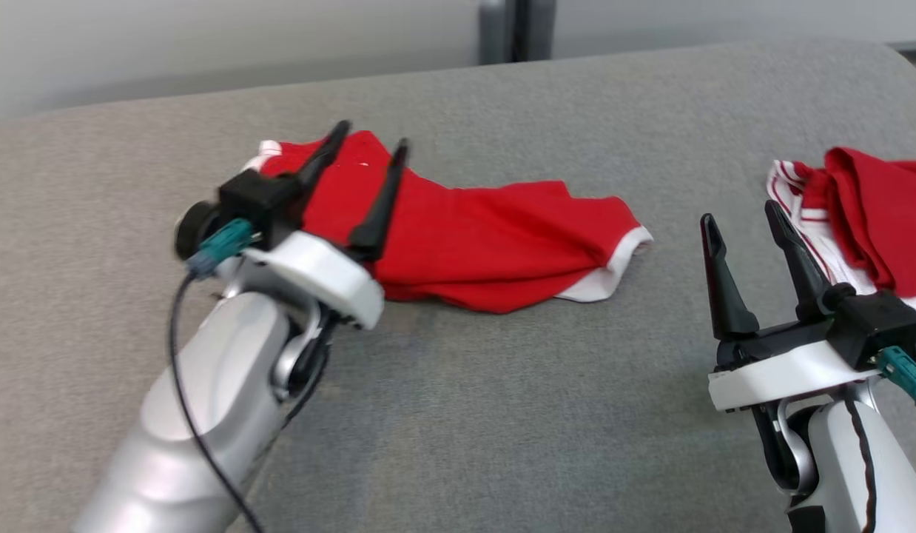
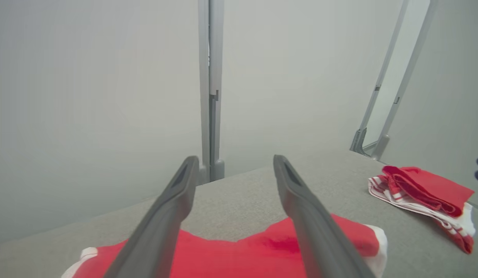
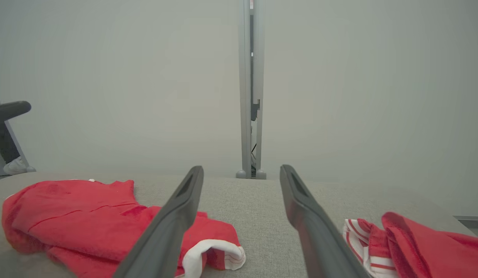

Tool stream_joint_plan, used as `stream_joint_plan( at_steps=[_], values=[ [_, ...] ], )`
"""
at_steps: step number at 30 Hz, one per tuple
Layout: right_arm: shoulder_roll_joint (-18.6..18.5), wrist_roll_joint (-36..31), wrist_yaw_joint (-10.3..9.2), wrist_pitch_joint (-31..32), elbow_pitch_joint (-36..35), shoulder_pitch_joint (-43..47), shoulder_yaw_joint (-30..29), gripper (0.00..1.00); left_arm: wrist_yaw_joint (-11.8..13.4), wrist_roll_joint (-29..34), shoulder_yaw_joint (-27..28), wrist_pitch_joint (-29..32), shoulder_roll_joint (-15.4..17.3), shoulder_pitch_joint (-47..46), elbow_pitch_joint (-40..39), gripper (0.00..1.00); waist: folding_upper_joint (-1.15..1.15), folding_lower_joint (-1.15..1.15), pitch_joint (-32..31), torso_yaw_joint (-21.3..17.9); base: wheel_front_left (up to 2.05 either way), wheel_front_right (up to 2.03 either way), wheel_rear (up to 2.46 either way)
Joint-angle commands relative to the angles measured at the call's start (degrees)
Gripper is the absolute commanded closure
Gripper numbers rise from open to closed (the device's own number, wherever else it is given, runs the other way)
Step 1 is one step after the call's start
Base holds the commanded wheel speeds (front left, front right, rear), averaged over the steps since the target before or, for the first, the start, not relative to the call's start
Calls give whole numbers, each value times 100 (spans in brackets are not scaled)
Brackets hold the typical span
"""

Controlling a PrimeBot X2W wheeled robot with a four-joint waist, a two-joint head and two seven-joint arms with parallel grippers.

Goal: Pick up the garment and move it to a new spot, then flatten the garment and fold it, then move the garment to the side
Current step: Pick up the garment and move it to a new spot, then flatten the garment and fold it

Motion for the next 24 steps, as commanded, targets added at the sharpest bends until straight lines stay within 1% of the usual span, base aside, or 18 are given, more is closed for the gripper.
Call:
stream_joint_plan(
  at_steps=[1,3,4,5,7,10,13,16,21,24],
  values=[
    [-64,-29,-2,-31,12,68,7,0,45,-35,82,-73,125,148,-42,0,0,0,-245,266,0,0,0],
    [-95,-29,-2,-31,37,114,41,0,123,-103,286,-155,333,448,-139,0,0,0,-355,360,0,0,0],
    [-100,9,-2,-30,41,137,63,0,175,-134,497,-226,539,767,-283,0,0,0,-442,439,0,0,0],
    [-103,36,-2,-30,53,165,104,0,180,-148,601,-235,632,944,-368,0,0,0,-481,475,0,0,0],
    [-127,50,-2,-27,96,248,192,0,239,-156,830,-261,758,1338,-568,0,0,0,-537,551,0,0,0],
    [-179,58,-2,-23,124,299,261,0,293,48,1240,-260,796,1902,-1093,0,0,0,-556,685,0,0,0],
    [-187,69,-2,-21,164,364,288,0,263,125,1751,-263,577,2533,-1570,0,0,0,-589,779,0,0,0],
    [-204,92,-2,-19,167,345,298,0,130,275,2187,-264,309,2984,-1857,0,0,0,-569,878,0,0,0],
    [-311,168,-2,83,277,305,417,0,-221,666,2347,-264,-49,3239,-1808,0,0,0,-522,1162,0,0,0],
    [-420,234,-2,197,388,78,537,0,-347,889,2370,-264,-212,3161,-1677,0,0,0,-442,1401,0,0,0]
  ],
)
